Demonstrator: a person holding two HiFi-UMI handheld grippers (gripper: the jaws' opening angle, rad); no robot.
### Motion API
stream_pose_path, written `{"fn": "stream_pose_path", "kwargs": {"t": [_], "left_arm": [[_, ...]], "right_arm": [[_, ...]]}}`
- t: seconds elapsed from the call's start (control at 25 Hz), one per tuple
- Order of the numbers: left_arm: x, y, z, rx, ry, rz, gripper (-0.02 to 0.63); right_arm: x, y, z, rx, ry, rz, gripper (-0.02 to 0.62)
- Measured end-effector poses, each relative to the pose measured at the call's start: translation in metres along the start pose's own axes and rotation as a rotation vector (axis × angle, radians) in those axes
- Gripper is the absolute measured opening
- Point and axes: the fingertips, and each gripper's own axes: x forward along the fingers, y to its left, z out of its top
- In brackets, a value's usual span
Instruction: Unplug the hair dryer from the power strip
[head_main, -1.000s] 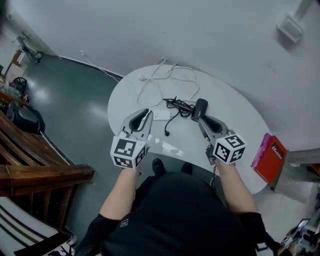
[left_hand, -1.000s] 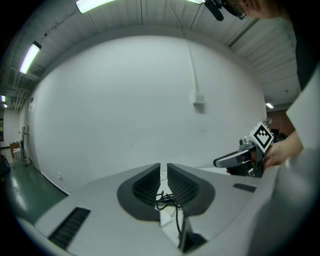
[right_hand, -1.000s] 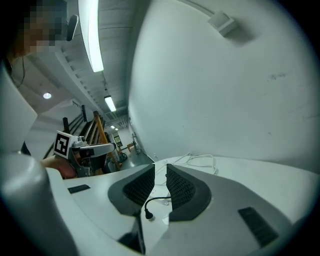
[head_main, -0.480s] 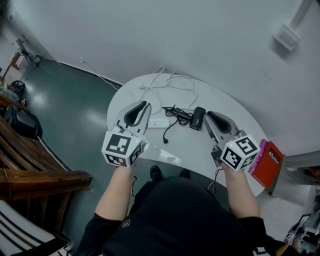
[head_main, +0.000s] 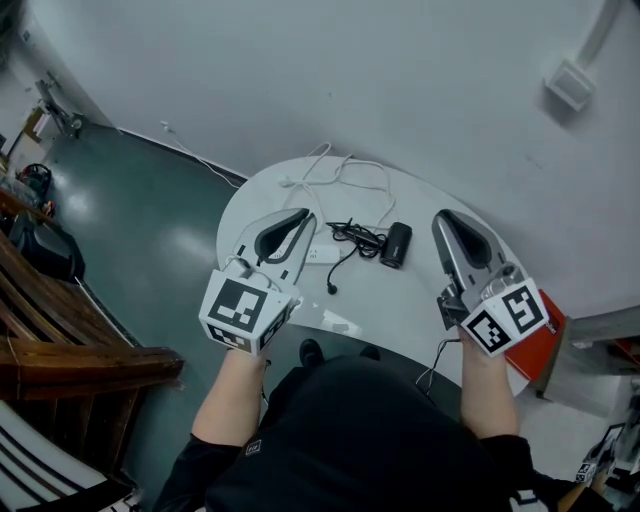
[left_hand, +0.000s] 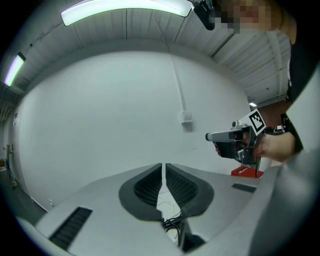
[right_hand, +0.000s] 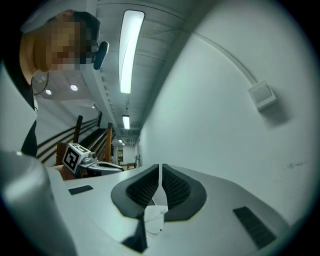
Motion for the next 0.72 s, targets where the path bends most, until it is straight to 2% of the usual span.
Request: {"fn": "stream_pose_path", "kwargs": {"t": [0.2,0.48,0.72], "left_arm": [[-0.003,0.002,-0.005,-0.057,-0.013,-0.031,0.017],[-0.012,0.007,-0.01,-0.113,-0.017,-0.017,0.014],[-0.01,0.008,-0.013,-0.053,-0.026,0.019,0.014]], "right_arm": [[-0.007,-0.005,0.007,-0.041,-0.048,-0.021,0.038],[-0.007,-0.017,-0.012,-0.017,-0.008,-0.067,0.035],[-0.011,-0.014,-0.018,-0.01,-0.003,-0.065,0.034]]}}
